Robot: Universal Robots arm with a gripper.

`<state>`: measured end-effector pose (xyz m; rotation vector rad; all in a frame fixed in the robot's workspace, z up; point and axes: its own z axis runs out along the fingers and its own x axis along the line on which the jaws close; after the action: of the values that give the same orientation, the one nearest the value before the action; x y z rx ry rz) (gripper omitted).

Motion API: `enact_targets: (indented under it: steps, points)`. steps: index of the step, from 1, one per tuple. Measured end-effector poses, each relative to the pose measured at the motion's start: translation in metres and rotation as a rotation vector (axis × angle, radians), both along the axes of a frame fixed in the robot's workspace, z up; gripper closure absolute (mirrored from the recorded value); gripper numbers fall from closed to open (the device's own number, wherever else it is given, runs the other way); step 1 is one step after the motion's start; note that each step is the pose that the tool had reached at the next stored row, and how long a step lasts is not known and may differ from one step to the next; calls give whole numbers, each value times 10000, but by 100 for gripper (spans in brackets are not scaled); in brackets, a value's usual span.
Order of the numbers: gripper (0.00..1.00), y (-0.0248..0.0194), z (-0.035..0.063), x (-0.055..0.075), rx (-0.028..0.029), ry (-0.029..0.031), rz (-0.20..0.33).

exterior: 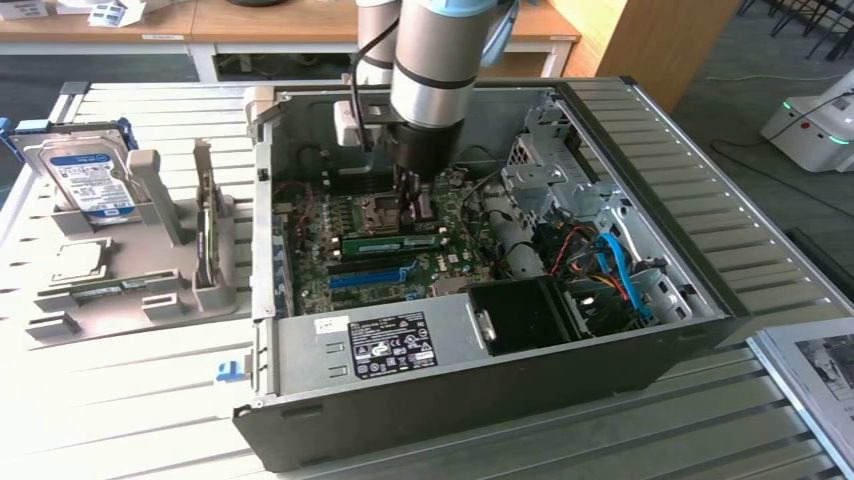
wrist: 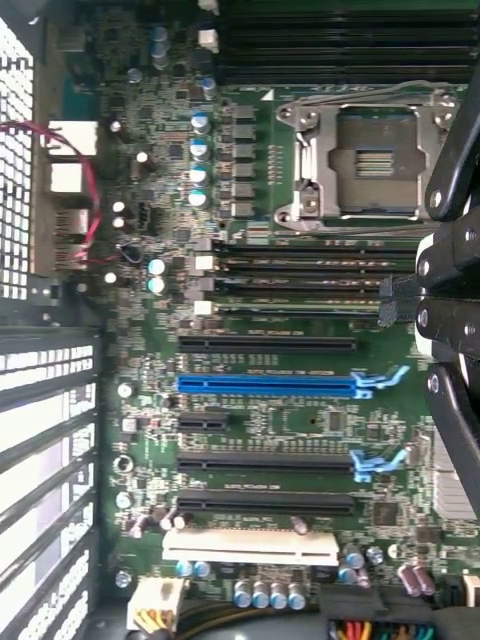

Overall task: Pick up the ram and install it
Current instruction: 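Press down the ram until it locks into place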

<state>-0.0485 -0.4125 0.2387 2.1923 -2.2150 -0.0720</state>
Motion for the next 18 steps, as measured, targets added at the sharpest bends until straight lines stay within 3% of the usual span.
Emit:
enact_targets:
  steps: [12, 18]
  points:
    - [90, 0, -1, -218, 0, -1, 0]
    - [90, 0, -1, -252, 0, -1, 1]
